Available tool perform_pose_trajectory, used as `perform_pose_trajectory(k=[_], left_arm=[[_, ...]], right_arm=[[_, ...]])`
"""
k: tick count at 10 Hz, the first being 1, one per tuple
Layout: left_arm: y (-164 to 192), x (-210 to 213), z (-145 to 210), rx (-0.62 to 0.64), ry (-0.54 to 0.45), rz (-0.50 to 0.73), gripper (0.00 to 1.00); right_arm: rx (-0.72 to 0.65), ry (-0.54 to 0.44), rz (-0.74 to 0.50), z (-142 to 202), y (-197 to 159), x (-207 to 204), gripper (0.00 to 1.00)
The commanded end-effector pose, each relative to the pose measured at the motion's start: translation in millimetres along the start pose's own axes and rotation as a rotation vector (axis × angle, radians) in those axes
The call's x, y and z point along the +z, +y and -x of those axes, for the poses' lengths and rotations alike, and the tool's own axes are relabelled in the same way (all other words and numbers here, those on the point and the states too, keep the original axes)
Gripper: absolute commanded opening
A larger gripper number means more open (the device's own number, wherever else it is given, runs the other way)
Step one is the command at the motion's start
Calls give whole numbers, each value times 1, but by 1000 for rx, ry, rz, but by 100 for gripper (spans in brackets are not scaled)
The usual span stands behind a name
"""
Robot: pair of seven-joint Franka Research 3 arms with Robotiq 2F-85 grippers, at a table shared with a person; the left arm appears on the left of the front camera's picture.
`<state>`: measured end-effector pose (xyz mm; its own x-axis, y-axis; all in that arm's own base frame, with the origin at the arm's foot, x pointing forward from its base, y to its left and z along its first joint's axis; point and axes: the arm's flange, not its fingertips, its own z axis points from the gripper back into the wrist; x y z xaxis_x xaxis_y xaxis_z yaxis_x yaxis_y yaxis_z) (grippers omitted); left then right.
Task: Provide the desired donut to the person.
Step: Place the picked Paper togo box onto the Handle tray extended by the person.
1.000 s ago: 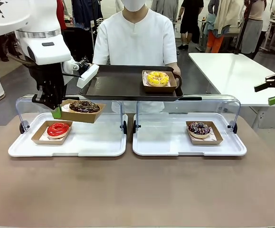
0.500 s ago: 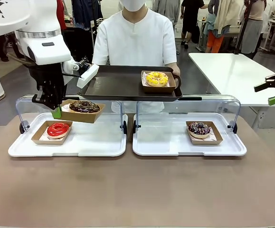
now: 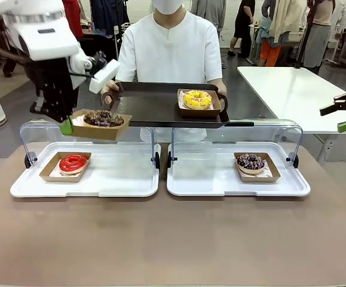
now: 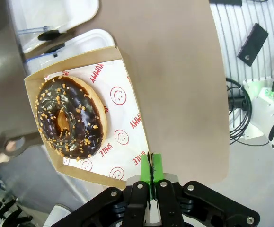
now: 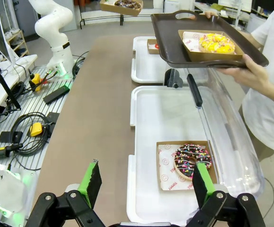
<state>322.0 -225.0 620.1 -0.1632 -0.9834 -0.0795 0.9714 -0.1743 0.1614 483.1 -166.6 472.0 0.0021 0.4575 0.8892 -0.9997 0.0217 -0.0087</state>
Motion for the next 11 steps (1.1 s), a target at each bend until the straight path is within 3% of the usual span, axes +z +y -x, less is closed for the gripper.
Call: perform_pose_trajectory(k=[1,4,6,7,11], left_arm=[[-2,23,-1,23,28,-55,1],[-2,54,-3,44,25,-121,1],[-7,50,-7,80,46,-149,1],[-2,55,0,26,-5,-118,1],[12,53,-3,19,-14,-101,1]], right_arm=[[-5,-9,5,-1,-2,0,100],[-5,-9,5,-1,-2,0,100],[-5,-9,5,-1,-2,0,100],[-5,-9,5,-1,-2,0,100],[-5,-9,5,-1,-2,0,100]])
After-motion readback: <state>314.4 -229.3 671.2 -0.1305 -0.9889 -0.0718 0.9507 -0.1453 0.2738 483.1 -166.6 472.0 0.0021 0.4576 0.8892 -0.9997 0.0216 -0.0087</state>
